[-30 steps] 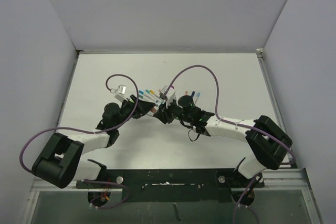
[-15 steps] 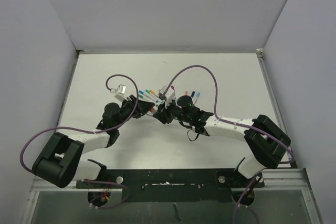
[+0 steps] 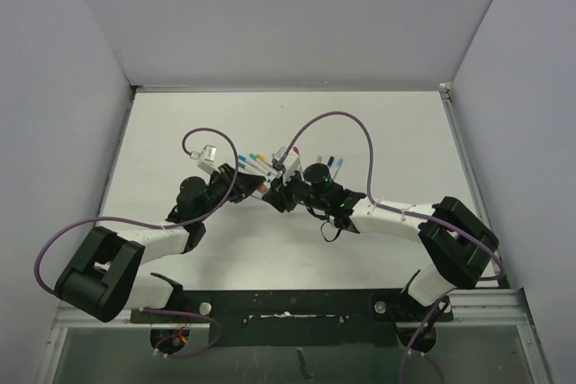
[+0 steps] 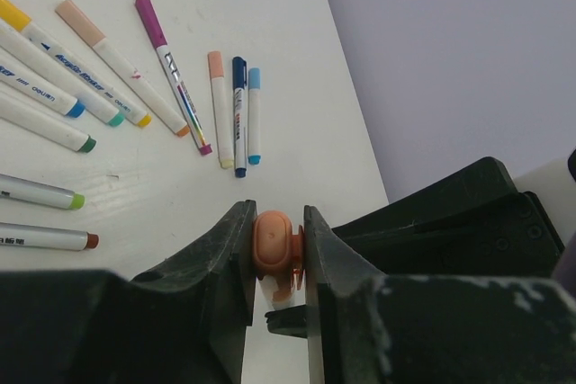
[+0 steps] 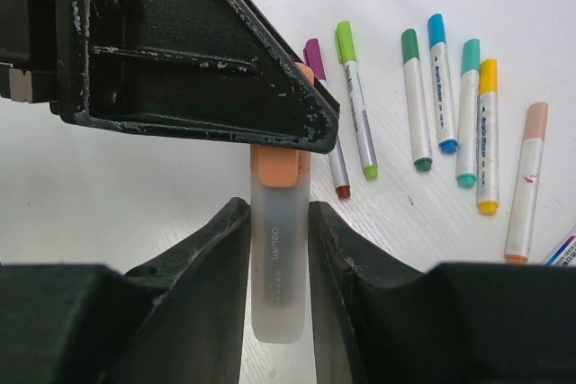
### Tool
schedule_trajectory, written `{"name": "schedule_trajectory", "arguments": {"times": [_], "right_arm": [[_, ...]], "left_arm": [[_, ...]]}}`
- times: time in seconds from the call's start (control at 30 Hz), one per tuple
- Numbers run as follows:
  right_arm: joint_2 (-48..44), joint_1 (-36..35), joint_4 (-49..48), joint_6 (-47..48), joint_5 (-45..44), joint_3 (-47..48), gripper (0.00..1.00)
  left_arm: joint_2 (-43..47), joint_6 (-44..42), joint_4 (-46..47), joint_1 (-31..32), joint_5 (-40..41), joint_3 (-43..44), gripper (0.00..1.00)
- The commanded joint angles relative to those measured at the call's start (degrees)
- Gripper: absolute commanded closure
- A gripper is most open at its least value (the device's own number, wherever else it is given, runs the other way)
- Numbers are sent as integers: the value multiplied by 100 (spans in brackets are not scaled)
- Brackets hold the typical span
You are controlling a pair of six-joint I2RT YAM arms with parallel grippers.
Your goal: Open the pen caps
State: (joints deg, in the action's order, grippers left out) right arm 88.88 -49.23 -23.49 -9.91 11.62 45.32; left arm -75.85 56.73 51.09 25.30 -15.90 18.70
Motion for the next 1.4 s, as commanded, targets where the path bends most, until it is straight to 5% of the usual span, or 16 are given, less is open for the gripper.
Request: {"name": "schedule_trajectory", "arguments": {"times": [0.0, 0.13, 0.4, 0.97, 1.27, 1.37], "right_arm": [[-151, -51, -400, 34, -37, 241, 93], [-167, -53, -3, 170, -53, 370, 48], [-126, -84, 485, 372, -248, 471, 39], [350, -137, 342, 300, -272, 639, 62], [268, -139, 228, 214, -305, 550, 98], [212, -139, 281, 188, -335, 520, 100]], "left_arm": [[-78, -22, 415, 54, -94, 202, 100], [-67, -14, 365, 54, -64, 220, 100], [90, 17, 136, 54, -16, 266, 100], [267, 84, 45, 54, 86, 260, 100], [346, 79, -21, 54, 224, 202, 100], [459, 107, -71, 46, 501, 106, 100]]}}
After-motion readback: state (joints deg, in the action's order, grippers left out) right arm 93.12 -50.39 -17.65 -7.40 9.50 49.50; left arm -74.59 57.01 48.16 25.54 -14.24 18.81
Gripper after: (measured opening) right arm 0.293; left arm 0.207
